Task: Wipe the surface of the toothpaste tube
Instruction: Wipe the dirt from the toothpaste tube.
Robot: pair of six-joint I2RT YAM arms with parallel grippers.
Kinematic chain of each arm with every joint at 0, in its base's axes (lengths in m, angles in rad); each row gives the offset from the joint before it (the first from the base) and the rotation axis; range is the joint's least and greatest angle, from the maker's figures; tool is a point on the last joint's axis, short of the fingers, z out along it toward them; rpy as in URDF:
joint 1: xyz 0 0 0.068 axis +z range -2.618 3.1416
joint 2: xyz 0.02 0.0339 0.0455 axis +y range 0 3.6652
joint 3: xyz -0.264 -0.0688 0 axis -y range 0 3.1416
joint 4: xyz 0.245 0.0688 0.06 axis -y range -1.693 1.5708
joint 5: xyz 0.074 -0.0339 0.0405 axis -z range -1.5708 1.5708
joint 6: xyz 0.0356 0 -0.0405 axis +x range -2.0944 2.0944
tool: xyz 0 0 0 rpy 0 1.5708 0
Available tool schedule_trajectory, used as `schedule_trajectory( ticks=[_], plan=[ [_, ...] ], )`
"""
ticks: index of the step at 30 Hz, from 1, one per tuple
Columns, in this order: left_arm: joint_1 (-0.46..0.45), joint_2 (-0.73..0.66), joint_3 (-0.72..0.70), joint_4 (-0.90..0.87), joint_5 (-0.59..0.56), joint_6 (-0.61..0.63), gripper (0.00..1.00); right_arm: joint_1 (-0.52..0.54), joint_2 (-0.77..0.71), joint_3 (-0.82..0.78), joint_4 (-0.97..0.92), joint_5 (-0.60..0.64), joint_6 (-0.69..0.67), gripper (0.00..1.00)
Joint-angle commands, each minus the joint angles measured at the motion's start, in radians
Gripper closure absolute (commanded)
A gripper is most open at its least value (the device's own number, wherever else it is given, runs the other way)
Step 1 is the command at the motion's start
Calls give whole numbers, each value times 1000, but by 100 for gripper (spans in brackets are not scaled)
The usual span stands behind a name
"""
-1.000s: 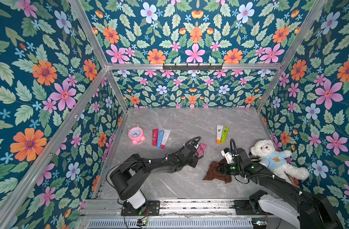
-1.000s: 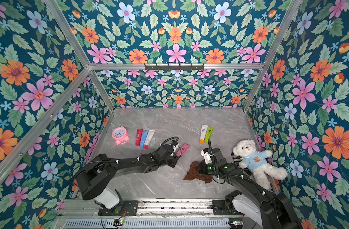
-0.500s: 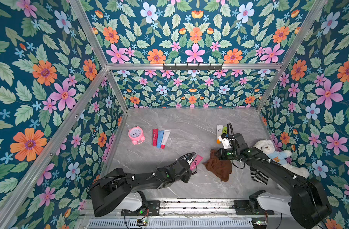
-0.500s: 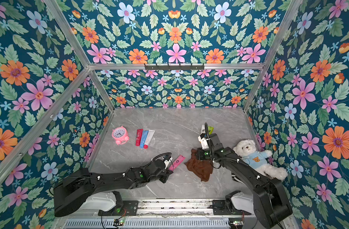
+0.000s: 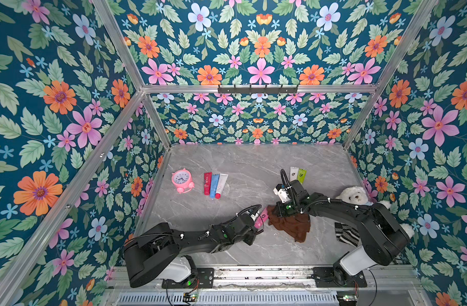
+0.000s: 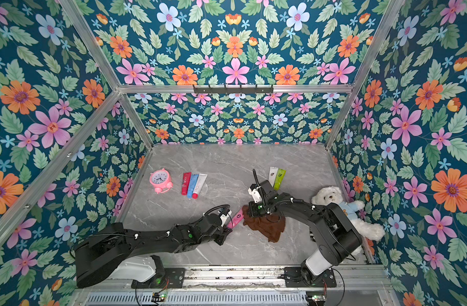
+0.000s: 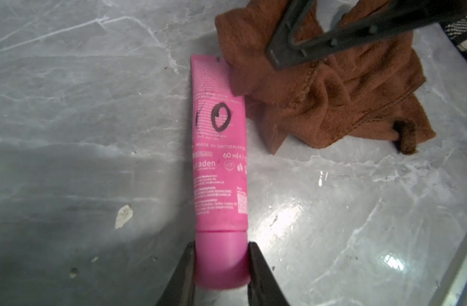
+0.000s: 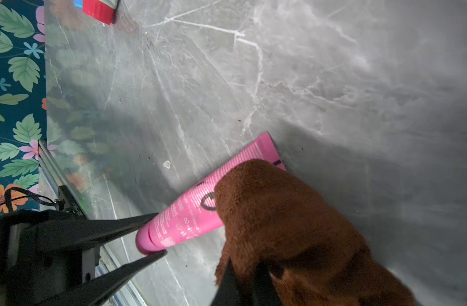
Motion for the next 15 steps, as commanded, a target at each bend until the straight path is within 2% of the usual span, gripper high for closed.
schedule_trajectory(
  ticks=[1,9,15],
  plan=[
    [-1,16,1,33,27,14,95,2,28,31,51,-12,4,100],
    [-1,35,2,43,29,11,97,3,142,34,45,9,-14,100],
    [-1,44,5,48,35,13,98,22,101,-75,123,-29,27,100]
  ],
)
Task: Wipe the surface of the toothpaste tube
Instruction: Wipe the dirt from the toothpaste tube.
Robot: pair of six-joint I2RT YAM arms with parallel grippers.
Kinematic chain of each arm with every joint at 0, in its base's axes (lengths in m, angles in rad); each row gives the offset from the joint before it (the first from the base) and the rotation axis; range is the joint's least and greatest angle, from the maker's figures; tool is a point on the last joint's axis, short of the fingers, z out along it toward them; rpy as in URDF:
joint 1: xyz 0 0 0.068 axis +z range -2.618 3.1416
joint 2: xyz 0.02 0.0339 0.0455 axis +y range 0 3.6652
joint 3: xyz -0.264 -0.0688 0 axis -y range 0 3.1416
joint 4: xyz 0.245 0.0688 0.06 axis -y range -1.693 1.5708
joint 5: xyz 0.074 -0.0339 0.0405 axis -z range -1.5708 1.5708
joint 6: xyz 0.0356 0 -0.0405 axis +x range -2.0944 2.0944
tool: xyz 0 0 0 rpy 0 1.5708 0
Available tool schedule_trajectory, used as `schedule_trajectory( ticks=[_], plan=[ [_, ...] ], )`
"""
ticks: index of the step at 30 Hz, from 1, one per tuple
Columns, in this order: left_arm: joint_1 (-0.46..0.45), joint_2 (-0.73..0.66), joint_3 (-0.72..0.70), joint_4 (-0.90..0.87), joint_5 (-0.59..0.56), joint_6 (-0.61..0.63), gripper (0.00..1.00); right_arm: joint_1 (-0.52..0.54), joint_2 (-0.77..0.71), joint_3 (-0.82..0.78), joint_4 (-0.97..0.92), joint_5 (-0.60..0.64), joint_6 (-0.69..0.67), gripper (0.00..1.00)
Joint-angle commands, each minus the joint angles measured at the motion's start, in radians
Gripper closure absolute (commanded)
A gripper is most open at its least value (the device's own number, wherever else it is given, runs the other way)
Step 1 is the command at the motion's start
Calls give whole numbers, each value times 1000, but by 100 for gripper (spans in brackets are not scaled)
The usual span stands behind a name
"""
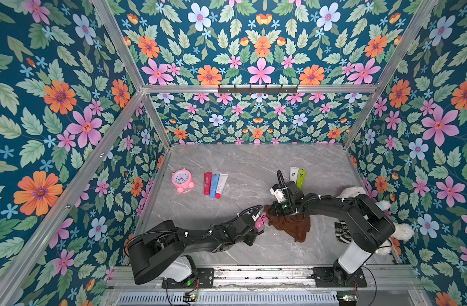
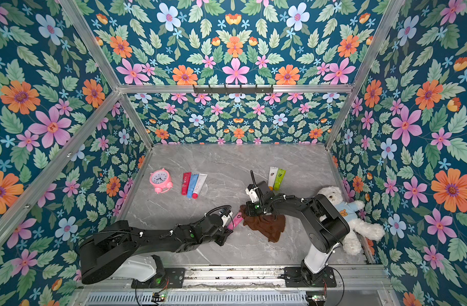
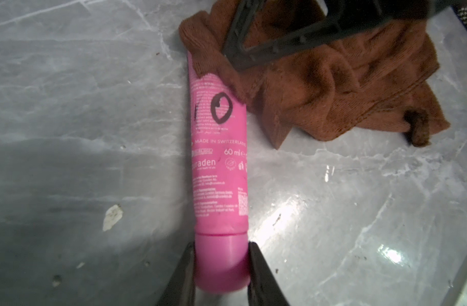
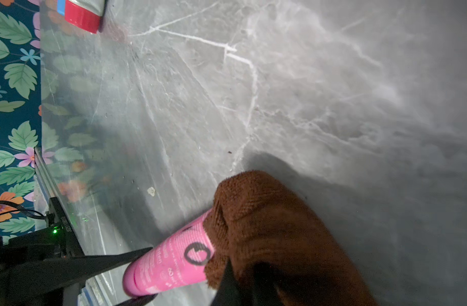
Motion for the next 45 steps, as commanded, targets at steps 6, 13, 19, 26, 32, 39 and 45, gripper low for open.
schedule_trajectory(
  ticks=[6,13,19,26,32,39,45],
  plan=[
    [-1,34,21,26,34,19,99,98,-78,-96,51,-43,99,100],
    [0,43,26,25,43,27,100,134,-44,-107,151,-64,155,100],
    [-1,8,5,36,37,22,100,-34,-43,-101,88,-52,111,100],
    [-1,16,7,38,35,20,100,-62,-43,-28,5,-51,47,100],
    [-1,21,9,37,37,20,100,72,-44,-33,19,-59,87,100],
    [0,33,17,36,46,24,100,144,-3,-103,110,-78,152,100],
    [0,23,12,35,44,27,100,13,30,-101,46,-11,112,100]
  ],
)
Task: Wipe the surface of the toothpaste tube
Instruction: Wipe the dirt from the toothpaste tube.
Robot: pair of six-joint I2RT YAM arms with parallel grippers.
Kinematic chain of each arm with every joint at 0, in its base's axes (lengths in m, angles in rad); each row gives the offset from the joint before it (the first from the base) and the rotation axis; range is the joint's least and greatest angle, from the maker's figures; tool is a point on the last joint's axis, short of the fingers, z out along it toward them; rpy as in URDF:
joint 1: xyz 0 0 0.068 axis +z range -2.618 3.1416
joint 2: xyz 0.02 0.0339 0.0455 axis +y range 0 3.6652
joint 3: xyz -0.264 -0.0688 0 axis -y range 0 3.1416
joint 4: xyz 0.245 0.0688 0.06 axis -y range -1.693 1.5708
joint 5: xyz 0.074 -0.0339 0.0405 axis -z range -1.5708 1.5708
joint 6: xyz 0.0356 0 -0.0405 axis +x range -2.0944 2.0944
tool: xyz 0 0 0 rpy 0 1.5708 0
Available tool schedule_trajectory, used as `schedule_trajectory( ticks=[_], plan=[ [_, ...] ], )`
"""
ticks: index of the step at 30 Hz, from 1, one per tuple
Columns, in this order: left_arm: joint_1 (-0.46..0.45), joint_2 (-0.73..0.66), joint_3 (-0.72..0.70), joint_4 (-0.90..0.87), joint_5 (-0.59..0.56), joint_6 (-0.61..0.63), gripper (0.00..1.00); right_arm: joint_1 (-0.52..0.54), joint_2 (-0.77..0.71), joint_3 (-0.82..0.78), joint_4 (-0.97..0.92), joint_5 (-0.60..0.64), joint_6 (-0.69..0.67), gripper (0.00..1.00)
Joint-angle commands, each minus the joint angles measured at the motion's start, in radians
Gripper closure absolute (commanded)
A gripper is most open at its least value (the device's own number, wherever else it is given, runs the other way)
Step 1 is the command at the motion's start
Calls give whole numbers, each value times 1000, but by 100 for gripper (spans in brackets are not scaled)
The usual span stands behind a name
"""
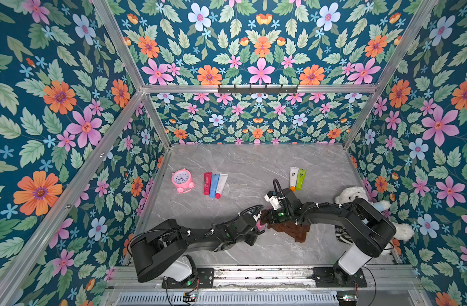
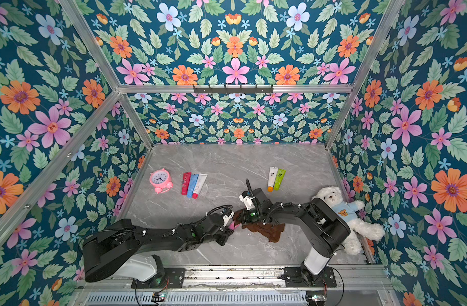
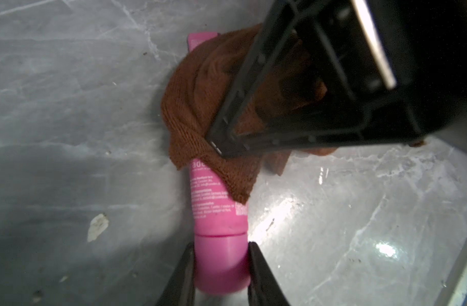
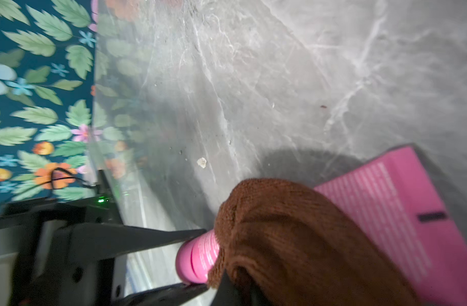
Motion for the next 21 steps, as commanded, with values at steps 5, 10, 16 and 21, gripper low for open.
schedule_trajectory(
  ticks=[5,10,16,21],
  plan=[
    [-1,-23,-17,28,8,12,100,-101,24,36,-252,222,-100,100],
    [-1,-3,-7,27,14,14,100,-55,14,37,-239,198,-85,100],
    [-1,8,1,23,20,16,100,96,-16,27,-166,122,0,100],
    [-1,18,7,21,25,19,100,105,-24,14,-155,105,10,100]
  ],
)
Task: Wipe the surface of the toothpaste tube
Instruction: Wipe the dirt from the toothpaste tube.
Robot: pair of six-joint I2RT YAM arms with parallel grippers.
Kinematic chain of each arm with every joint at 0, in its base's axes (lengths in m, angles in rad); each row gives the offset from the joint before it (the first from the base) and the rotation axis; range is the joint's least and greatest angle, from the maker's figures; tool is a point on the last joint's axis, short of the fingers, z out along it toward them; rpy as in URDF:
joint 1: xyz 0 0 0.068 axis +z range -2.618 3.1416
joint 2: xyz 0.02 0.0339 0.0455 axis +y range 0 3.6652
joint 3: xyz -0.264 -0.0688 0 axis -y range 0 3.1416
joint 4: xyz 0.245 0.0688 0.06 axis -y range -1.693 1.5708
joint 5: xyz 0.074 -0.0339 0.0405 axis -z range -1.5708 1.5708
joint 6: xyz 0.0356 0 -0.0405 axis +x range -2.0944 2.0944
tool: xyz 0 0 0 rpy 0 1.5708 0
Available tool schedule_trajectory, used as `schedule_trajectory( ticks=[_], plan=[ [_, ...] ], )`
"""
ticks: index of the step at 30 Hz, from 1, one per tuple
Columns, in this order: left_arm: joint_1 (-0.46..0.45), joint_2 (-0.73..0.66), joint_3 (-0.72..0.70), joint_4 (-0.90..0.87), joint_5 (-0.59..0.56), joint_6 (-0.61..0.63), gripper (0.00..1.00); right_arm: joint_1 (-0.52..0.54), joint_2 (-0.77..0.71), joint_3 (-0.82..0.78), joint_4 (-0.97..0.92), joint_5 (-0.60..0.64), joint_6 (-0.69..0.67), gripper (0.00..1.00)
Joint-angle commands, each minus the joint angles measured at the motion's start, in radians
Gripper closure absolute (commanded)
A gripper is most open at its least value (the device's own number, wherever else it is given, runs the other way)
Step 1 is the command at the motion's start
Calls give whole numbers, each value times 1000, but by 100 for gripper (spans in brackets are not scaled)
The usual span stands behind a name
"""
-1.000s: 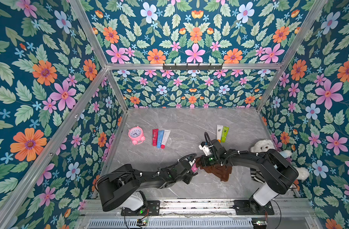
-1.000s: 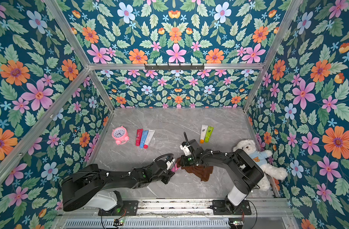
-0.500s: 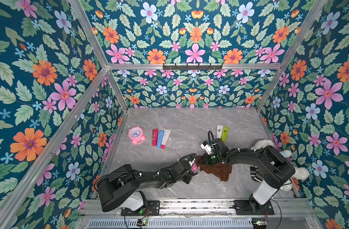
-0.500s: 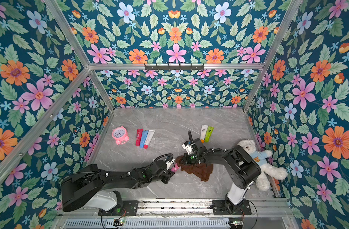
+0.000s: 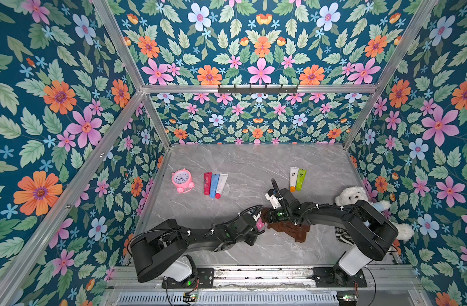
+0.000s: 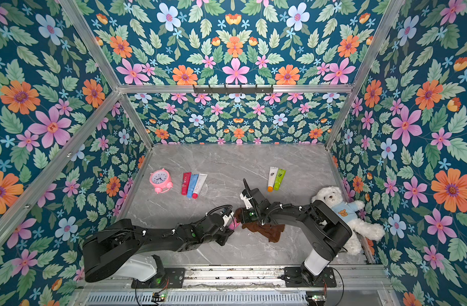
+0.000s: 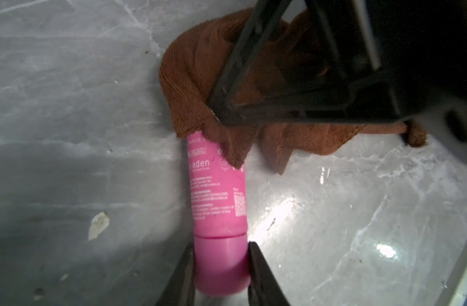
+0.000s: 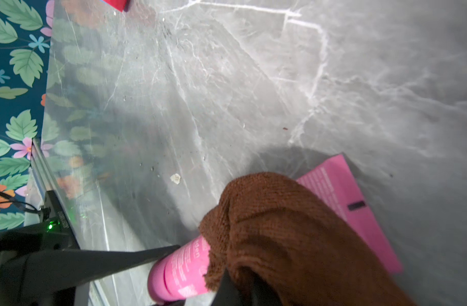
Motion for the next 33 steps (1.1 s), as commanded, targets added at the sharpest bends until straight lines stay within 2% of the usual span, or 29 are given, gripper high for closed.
schedule_trajectory(
  ticks=[1,9,11,14,25,28,31,33],
  plan=[
    [-1,15,6,23,26,27,100,8,12,-7,-114,-107,11,100],
    [-1,0,-2,25,21,25,100,-232,12,2,-172,-79,-72,100],
    [-1,-2,-3,26,21,25,100,-237,12,25,-191,-73,-87,100],
    [-2,1,-3,27,24,25,100,-218,9,27,-154,-127,-70,100],
    [-1,29,15,26,47,40,100,2,-67,-17,-27,-164,68,100],
    [-1,25,14,24,49,41,100,-27,-74,-18,-51,-130,53,100],
    [-2,10,4,27,41,39,100,-148,-59,-29,-57,-157,23,100],
    [-2,-1,-3,29,38,36,100,-209,-51,-6,-133,-137,-28,100]
  ],
)
